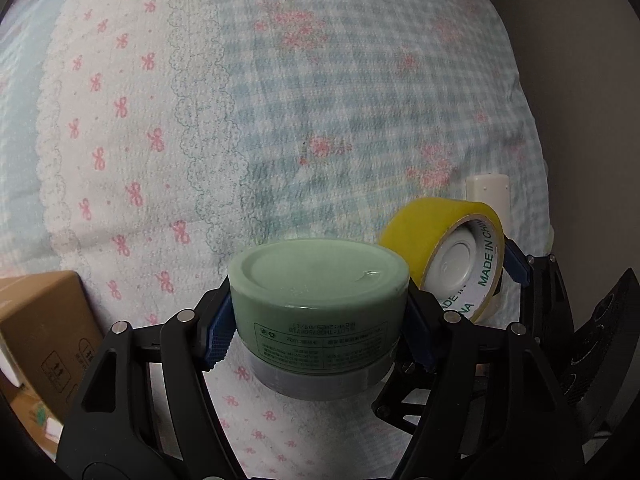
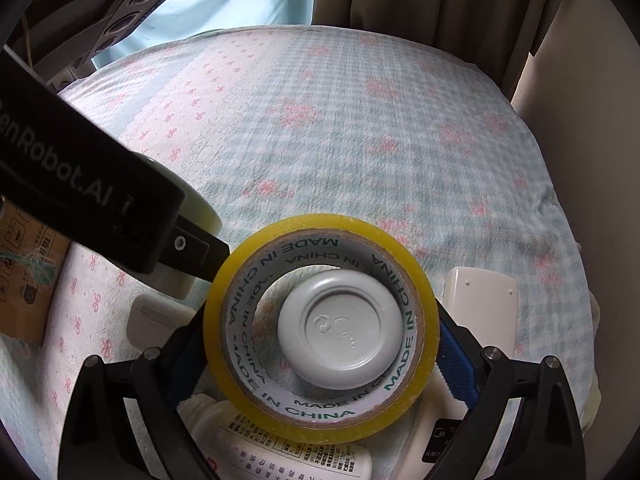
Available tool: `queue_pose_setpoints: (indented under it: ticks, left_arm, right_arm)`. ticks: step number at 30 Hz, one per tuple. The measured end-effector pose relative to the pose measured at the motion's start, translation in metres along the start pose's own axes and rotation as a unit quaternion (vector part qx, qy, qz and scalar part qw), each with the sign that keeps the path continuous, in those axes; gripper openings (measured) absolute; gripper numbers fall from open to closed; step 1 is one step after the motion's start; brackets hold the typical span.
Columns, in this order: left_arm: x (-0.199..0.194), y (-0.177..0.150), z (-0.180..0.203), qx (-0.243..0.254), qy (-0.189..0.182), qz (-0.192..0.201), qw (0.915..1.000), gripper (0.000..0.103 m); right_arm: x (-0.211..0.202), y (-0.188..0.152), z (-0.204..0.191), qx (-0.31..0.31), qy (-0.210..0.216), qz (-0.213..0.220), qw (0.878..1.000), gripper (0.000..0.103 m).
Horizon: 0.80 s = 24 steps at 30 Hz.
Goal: Organize rigid objects
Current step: 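Grasp the small green jar with the left tool while the right tool grasps the yellow tape roll, then carry the small jar and tape roll into the cardboard box and release both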
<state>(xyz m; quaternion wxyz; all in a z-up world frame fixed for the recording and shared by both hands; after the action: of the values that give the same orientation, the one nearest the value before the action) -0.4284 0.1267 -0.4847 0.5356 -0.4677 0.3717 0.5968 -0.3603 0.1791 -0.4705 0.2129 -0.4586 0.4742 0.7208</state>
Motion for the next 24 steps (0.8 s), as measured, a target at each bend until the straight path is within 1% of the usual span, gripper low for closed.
queue_pose_setpoints:
  ticks: [3, 6, 7, 8, 12, 14, 16, 20, 22, 24]
  left_arm:
    - [-0.021, -0.005, 0.001, -0.002, -0.007, 0.017, 0.9998, 0.067]
    - [-0.046, -0.002, -0.016, -0.005, -0.015, 0.033, 0.9993, 0.067]
    - [-0.055, -0.005, -0.019, -0.005, -0.017, 0.037, 0.9991, 0.067]
    - [-0.07, -0.015, -0.023, -0.006, -0.019, 0.043, 0.9989, 0.067]
    - [-0.107, -0.028, -0.029, -0.013, -0.028, 0.063, 0.9975, 0.067]
    - [-0.13, -0.037, -0.039, -0.019, -0.034, 0.075, 0.9964, 0.067]
    - [-0.148, -0.046, -0.049, -0.028, -0.038, 0.089, 0.9949, 0.067]
    - [-0.183, -0.067, -0.08, -0.043, -0.049, 0.108, 0.992, 0.067]
    - [-0.199, -0.079, -0.103, -0.049, -0.05, 0.116, 0.9908, 0.067]
    - [-0.215, -0.089, -0.129, -0.055, -0.048, 0.122, 0.9898, 0.067]
  right_arm:
    - [-0.014, 0.005, 0.001, 0.0, -0.006, 0.009, 1.0, 0.095]
    - [-0.032, 0.011, 0.001, -0.001, -0.009, 0.02, 1.0, 0.095]
    - [-0.035, 0.017, 0.004, -0.001, -0.011, 0.023, 1.0, 0.095]
    - [-0.042, 0.019, 0.003, -0.001, -0.012, 0.026, 1.0, 0.095]
    - [-0.077, 0.03, -0.003, -0.001, -0.013, 0.039, 0.999, 0.095]
    - [-0.093, 0.038, -0.004, 0.002, -0.008, 0.045, 0.999, 0.095]
    - [-0.112, 0.045, -0.008, 0.013, 0.007, 0.051, 0.999, 0.095]
    - [-0.141, 0.065, -0.021, 0.032, 0.035, 0.057, 0.997, 0.095]
    - [-0.155, 0.075, -0.031, 0.03, 0.038, 0.063, 0.997, 0.095]
    - [-0.171, 0.082, -0.05, 0.033, 0.043, 0.068, 0.996, 0.095]
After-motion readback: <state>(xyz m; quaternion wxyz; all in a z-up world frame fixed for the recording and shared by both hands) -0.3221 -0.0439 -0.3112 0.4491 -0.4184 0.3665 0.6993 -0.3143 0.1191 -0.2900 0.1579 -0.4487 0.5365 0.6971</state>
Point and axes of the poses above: each gripper's, at about its wrist camera, not at the fingertips, and x roughly the way its jaws point, z to its right, y to its top, the point moved 4 cm from there along x, roughly the way its jaws point, and after that the axes turned 8 degrees about -x, right-handed, at the moved point
